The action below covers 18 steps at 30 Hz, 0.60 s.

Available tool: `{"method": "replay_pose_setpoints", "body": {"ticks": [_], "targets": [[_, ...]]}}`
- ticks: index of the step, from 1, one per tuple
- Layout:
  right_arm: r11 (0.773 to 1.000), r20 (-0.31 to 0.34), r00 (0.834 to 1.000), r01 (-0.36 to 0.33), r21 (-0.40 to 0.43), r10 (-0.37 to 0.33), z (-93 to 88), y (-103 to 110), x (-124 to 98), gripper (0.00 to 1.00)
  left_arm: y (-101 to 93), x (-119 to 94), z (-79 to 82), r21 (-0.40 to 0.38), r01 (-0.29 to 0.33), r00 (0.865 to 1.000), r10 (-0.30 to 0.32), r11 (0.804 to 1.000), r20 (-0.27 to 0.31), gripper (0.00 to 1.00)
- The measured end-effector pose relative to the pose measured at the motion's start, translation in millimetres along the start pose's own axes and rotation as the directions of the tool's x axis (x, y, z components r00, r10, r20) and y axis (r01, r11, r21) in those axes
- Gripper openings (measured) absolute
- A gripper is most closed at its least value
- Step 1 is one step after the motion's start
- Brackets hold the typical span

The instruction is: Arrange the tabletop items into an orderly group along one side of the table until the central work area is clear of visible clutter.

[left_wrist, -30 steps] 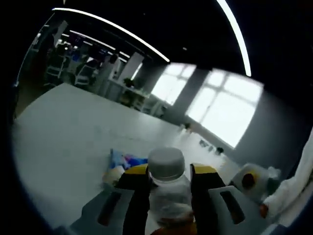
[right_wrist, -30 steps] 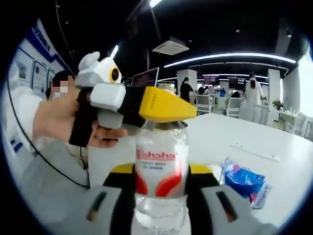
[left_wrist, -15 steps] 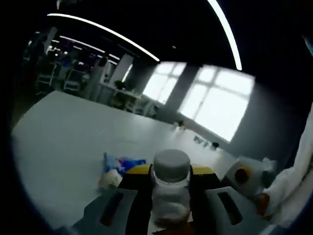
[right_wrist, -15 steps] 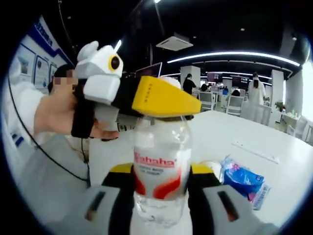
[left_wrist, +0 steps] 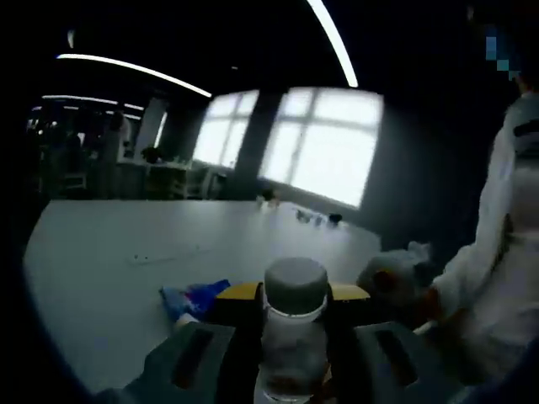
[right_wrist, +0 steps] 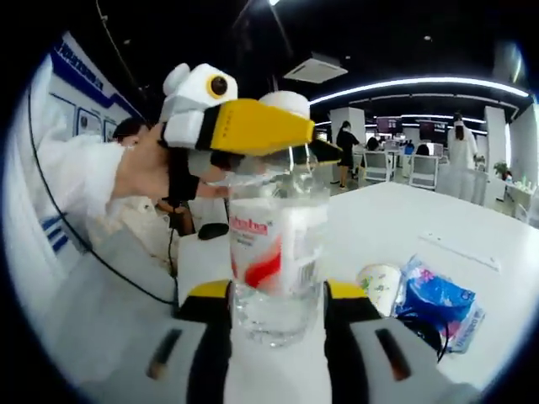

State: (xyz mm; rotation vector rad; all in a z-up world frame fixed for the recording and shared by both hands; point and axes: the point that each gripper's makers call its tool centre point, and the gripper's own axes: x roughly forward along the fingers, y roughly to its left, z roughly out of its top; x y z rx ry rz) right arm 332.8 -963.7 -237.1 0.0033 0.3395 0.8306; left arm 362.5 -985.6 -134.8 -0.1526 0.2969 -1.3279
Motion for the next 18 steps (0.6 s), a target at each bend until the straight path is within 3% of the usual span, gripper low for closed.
{"method": "replay_pose_setpoints", "body": {"ticks": [8, 13, 18], "targets": [[0.998, 0.02, 0.998, 0.059, 0.032, -0.06, -3.1, -21, -29, 0.39, 17.6, -2, -7.3, 0.069, 0.032, 0.996, -0.027, 0.997, -0.079, 0.24], [0.993, -0.016, 0.995, 0.101, 0.064, -0.1, -20.4, -30, -42, 0.36, 34.8, -4, -16.0, 0.155, 0.024, 0.991, -0.004, 0.988, -0.131, 0.24], [0.988, -0.036, 0.992, 0.127, 0.088, -0.124, -31.8, -34, -49, 0.35, 52.8, -6, -18.1, 0.167, 0.019, 0.991, 0.004, 0.986, -0.137, 0.24]]}}
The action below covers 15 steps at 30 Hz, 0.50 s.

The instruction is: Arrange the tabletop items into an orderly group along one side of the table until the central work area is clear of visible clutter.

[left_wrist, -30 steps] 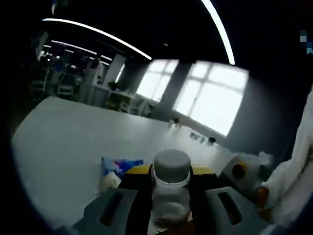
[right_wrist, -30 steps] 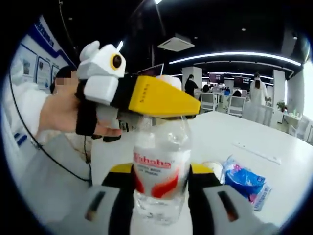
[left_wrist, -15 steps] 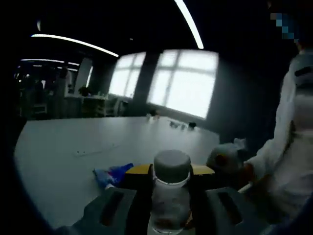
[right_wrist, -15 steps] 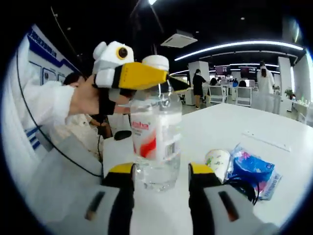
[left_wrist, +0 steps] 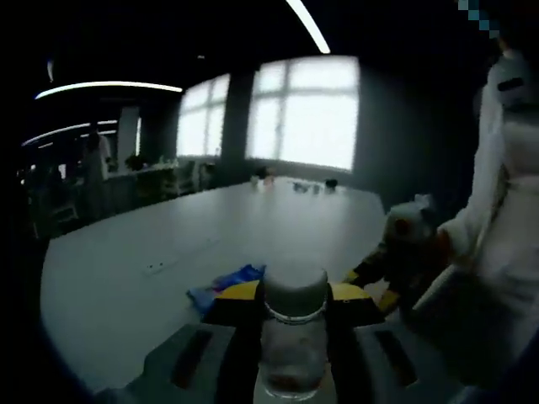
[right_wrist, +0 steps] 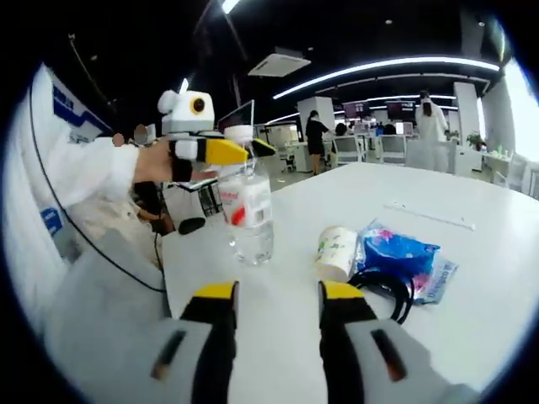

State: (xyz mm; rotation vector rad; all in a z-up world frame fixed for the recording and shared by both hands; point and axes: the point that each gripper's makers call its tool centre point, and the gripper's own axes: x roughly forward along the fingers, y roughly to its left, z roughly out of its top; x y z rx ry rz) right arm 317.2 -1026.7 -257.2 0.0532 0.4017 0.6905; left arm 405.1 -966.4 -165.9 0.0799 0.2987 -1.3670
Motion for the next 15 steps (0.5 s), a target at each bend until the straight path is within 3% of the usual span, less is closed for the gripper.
{"method": "replay_pose_setpoints", "body": {"ticks": [11, 15], "targets": [[0.998, -0.049, 0.998, 0.051, 0.028, -0.049, -24.1, -7, -6, 0.33, 30.1, 4, -9.5, 0.046, 0.022, 0.999, -0.021, 0.999, -0.028, 0.24], [0.997, -0.054, 0.997, 0.064, 0.041, -0.062, -32.7, -6, -8, 0.34, 43.3, 8, -11.0, 0.099, 0.037, 0.998, -0.032, 0.994, -0.049, 0.24]]}}
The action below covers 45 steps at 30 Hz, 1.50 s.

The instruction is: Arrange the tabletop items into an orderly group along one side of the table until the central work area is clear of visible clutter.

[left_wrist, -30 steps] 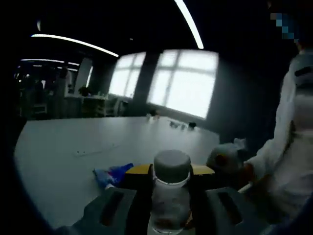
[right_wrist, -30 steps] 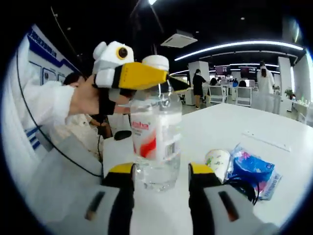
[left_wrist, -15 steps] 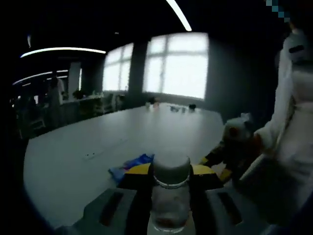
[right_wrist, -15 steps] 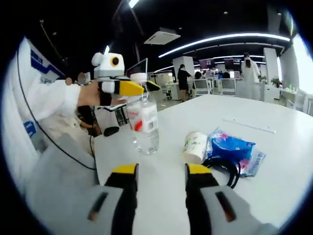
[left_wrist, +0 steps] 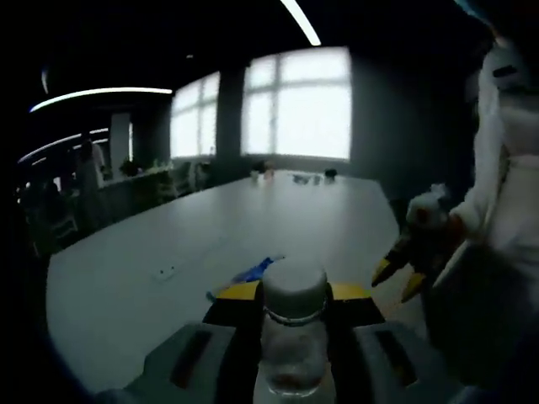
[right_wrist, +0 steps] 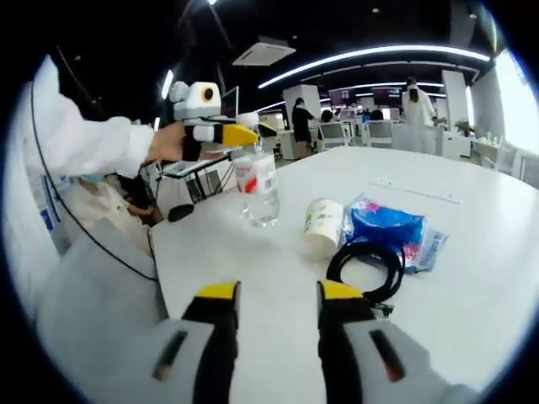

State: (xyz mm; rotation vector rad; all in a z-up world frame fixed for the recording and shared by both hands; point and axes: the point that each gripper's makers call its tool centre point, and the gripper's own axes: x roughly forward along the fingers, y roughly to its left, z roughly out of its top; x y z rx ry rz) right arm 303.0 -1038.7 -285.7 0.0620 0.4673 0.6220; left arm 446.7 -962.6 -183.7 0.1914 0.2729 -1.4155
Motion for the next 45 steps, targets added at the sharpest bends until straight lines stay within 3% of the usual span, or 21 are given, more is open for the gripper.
{"method": "replay_pose_setpoints", "body": {"ticks": [10, 25, 33, 45], "targets": [[1.0, -0.062, 0.998, 0.001, 0.016, 0.0, -29.7, 3, 3, 0.33, 42.5, 3, -4.1, 0.056, 0.03, 0.999, -0.029, 0.998, -0.013, 0.24], [0.999, -0.094, 0.996, -0.005, 0.053, 0.01, -43.2, 4, 7, 0.33, 85.9, 24, -27.4, 0.043, 0.085, 0.996, -0.084, 0.995, -0.015, 0.25], [0.997, -0.108, 0.994, 0.009, 0.077, -0.001, -49.7, 1, 6, 0.33, 92.6, 33, -34.9, 0.026, 0.103, 0.995, -0.103, 0.994, -0.013, 0.25], [0.995, -0.106, 0.994, 0.007, 0.095, 0.003, -51.2, 3, 6, 0.33, 89.5, 34, -32.7, 0.052, 0.171, 0.985, -0.172, 0.984, 0.005, 0.25]]}}
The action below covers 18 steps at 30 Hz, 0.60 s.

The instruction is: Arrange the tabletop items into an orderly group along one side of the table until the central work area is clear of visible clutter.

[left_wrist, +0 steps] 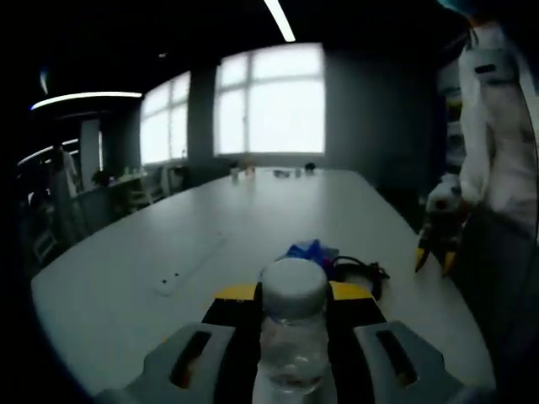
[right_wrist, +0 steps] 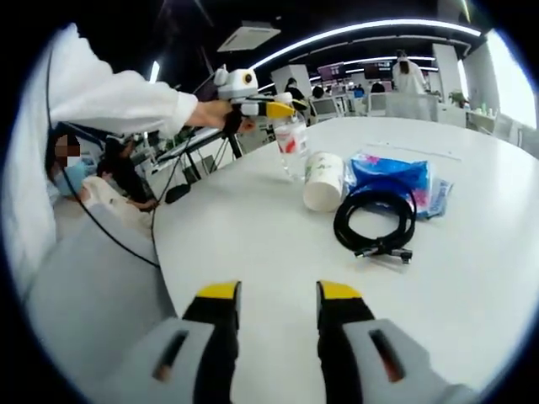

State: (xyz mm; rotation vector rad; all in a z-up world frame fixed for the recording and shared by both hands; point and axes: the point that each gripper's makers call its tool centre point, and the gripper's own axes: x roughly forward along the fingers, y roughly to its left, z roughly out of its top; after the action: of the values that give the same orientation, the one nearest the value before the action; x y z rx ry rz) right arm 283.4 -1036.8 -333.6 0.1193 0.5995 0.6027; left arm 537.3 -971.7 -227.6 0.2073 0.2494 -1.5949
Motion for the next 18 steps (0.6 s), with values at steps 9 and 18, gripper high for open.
{"method": "replay_pose_setpoints", "body": {"ticks": [9, 18], "targets": [[1.0, -0.006, 1.0, 0.002, 0.014, -0.002, -2.5, -1.7, 0.7, 0.33, 3.1, -1.1, -2.6, -0.003, 0.003, 1.0, -0.003, 1.0, 0.002, 0.27], [1.0, -0.01, 1.0, -0.002, 0.02, 0.003, -3.8, -1.1, 1.5, 0.33, 4.4, -1.7, -2.4, -0.07, -0.026, 1.0, 0.027, 0.997, 0.014, 0.37]]}}
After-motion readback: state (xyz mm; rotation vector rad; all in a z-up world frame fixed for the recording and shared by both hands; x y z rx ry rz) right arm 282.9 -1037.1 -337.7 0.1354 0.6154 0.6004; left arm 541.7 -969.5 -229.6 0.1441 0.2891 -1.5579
